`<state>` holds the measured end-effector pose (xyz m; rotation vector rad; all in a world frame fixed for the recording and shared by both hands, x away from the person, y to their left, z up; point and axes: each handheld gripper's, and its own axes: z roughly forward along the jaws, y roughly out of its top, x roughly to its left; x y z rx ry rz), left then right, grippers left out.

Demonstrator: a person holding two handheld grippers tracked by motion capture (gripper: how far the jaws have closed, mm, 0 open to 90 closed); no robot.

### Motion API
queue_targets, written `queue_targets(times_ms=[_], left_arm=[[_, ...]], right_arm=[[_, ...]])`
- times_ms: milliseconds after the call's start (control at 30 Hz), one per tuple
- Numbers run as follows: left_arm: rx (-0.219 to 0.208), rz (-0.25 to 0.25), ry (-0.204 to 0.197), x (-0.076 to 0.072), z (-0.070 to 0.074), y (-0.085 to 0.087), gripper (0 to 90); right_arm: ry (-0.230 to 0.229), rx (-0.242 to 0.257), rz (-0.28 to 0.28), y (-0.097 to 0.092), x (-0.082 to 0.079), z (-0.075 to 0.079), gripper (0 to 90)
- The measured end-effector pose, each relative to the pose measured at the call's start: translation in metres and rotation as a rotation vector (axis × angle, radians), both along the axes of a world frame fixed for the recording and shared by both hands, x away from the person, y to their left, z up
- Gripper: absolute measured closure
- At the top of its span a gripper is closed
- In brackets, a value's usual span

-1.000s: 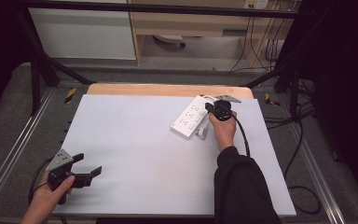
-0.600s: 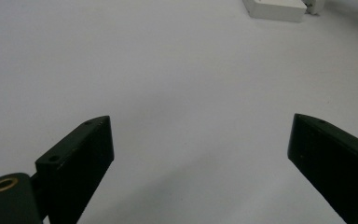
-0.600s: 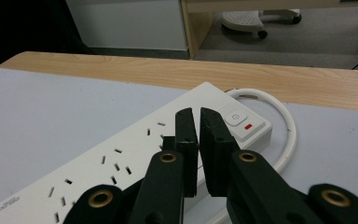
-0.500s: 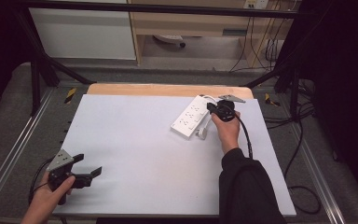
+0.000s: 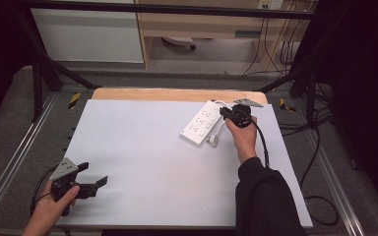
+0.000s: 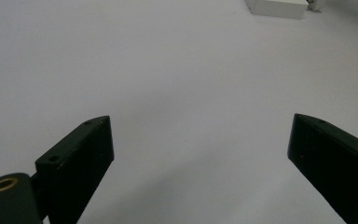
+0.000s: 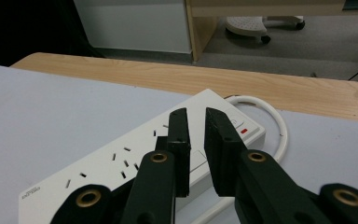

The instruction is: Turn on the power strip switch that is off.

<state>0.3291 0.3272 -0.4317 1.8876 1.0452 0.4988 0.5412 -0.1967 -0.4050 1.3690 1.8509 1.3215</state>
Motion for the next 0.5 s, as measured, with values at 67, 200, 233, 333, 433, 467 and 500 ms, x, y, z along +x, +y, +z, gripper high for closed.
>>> queue_targets(times_ms=[67, 200, 233, 333, 433, 467, 500], left_arm=[[0.0, -0.001, 0.0, 0.0, 0.0, 0.0, 7.1], [0.0, 0.0, 0.003, 0.0, 0.0, 0.0, 7.1], [0.0, 0.001, 0.003, 0.0, 0.0, 0.0, 7.1], [0.0, 0.0, 0.003, 0.0, 0.0, 0.0, 7.1], [0.0, 0.0, 0.004, 0.0, 0.0, 0.0, 7.1], [0.0, 0.0, 0.004, 0.0, -0.001, 0.0, 7.1], [0.001, 0.0, 0.005, 0.0, -0.001, 0.0, 7.1]], right_arm=[[-0.006, 0.0, 0.001, -0.001, -0.001, 0.002, 80.6], [-0.011, 0.003, 0.001, -0.004, -0.003, 0.006, 80.0], [-0.013, 0.004, 0.0, -0.005, -0.003, 0.007, 79.9], [-0.012, 0.006, 0.001, -0.006, -0.004, 0.008, 78.8], [-0.008, 0.01, 0.003, -0.007, -0.006, 0.01, 76.2], [-0.007, 0.01, 0.004, -0.008, -0.007, 0.011, 75.2], [-0.008, 0.013, 0.003, -0.008, -0.008, 0.012, 73.9]])
